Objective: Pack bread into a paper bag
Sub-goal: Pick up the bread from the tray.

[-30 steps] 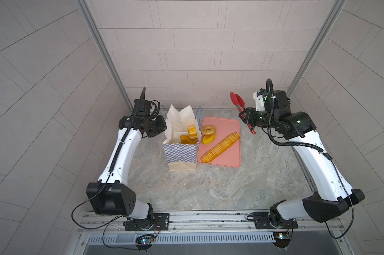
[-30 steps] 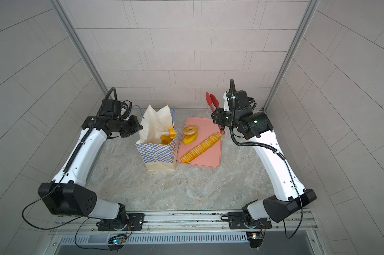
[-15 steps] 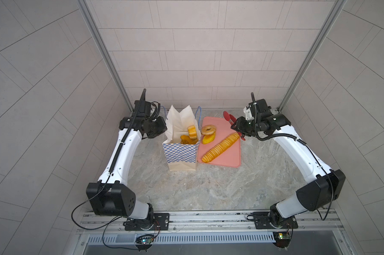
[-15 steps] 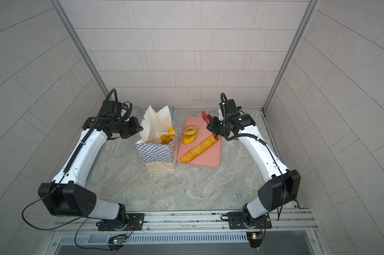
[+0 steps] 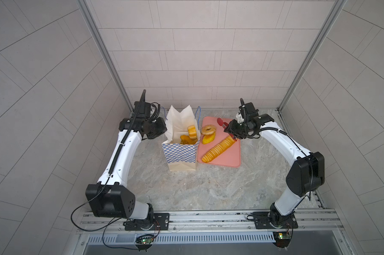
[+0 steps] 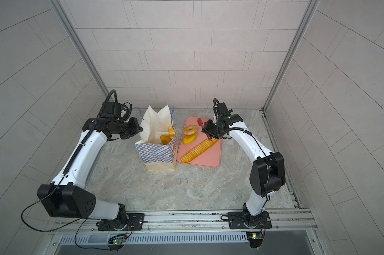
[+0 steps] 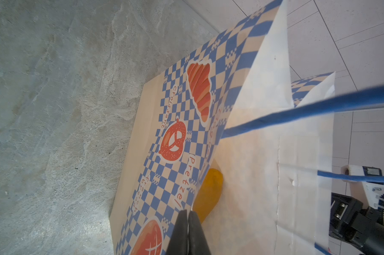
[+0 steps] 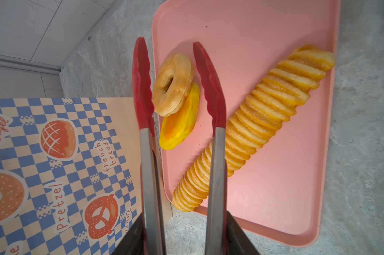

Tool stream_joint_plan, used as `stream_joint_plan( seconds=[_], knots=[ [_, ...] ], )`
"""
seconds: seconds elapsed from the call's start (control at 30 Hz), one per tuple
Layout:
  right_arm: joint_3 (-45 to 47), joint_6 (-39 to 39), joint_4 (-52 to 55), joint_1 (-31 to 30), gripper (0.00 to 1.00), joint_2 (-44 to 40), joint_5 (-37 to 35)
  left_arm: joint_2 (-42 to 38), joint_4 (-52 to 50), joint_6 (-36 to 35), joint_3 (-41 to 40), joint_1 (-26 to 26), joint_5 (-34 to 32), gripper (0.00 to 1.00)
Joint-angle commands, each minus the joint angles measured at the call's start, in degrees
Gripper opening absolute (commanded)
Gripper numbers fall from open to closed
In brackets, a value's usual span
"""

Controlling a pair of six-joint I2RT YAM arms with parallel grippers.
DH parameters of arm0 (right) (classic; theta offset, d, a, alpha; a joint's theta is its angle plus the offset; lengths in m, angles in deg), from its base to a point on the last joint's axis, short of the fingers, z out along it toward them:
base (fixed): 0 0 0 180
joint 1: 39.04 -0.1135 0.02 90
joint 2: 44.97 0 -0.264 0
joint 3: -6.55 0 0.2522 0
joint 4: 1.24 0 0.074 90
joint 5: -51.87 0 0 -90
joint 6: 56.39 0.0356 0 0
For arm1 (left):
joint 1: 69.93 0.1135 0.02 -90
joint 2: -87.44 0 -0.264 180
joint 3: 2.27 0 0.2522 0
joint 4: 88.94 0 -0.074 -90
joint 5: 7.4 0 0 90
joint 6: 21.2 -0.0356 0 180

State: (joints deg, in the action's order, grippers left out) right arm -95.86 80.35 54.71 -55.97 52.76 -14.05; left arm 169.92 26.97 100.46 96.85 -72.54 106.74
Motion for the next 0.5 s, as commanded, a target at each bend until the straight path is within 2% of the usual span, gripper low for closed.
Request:
stream_joint_plan(
  seconds=[0.0,0.47],
  knots=[
    [-0.65,0.97,-1.59,-0.08,0.52,1.42,1.82,-0.85,-1.43,0.07,-1.08,0.28,-0.32,0.00],
    [-3.06,0.98,-2.28,-1.00,0.53,9.24,4.21,-0.46,-1.67,-0.22,-0.81,0.24,-0.28,0.00]
  ],
)
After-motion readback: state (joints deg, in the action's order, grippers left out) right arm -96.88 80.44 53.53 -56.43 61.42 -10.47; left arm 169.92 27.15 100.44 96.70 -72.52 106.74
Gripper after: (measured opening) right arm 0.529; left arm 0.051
